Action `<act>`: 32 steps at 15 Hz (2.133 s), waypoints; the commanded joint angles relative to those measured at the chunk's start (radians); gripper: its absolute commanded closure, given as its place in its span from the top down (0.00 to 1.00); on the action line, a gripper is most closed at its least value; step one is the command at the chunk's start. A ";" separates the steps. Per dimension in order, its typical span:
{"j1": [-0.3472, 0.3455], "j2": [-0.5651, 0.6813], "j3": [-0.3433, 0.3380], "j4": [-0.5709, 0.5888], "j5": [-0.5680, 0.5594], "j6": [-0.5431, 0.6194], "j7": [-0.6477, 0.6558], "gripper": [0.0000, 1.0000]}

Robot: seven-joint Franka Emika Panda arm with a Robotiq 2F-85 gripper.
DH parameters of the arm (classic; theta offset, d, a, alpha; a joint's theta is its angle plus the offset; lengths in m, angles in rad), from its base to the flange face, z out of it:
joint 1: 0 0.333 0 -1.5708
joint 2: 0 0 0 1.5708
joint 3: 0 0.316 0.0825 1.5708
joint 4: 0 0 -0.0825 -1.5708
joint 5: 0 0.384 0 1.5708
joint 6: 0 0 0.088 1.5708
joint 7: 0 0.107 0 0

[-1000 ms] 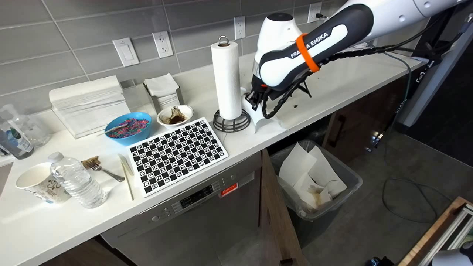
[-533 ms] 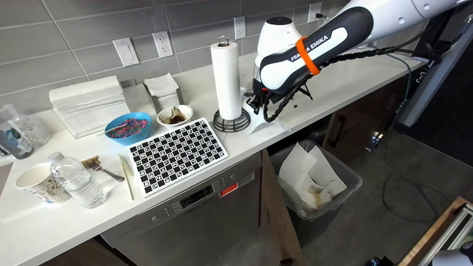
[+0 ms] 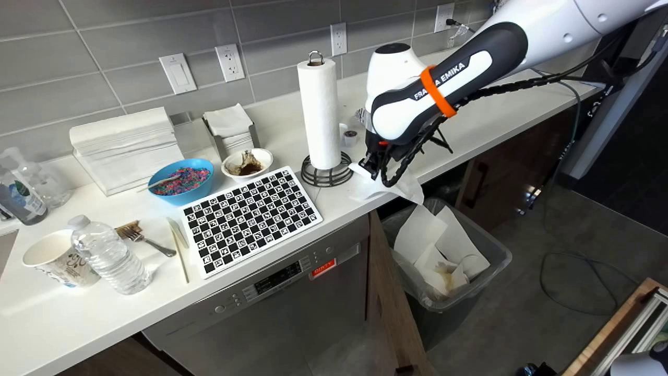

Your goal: Use the white napkin to wipe the counter.

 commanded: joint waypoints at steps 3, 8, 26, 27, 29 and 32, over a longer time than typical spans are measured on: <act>0.004 -0.087 -0.001 -0.037 0.000 -0.144 -0.033 0.00; 0.016 -0.243 -0.016 -0.072 -0.081 -0.226 0.005 0.00; -0.073 -0.526 -0.012 -0.148 -0.470 -0.283 0.202 0.00; -0.079 -0.524 -0.015 -0.148 -0.478 -0.272 0.202 0.00; -0.093 -0.512 -0.026 -0.149 -0.487 -0.237 0.204 0.00; -0.116 -0.488 -0.047 -0.155 -0.486 -0.159 0.209 0.00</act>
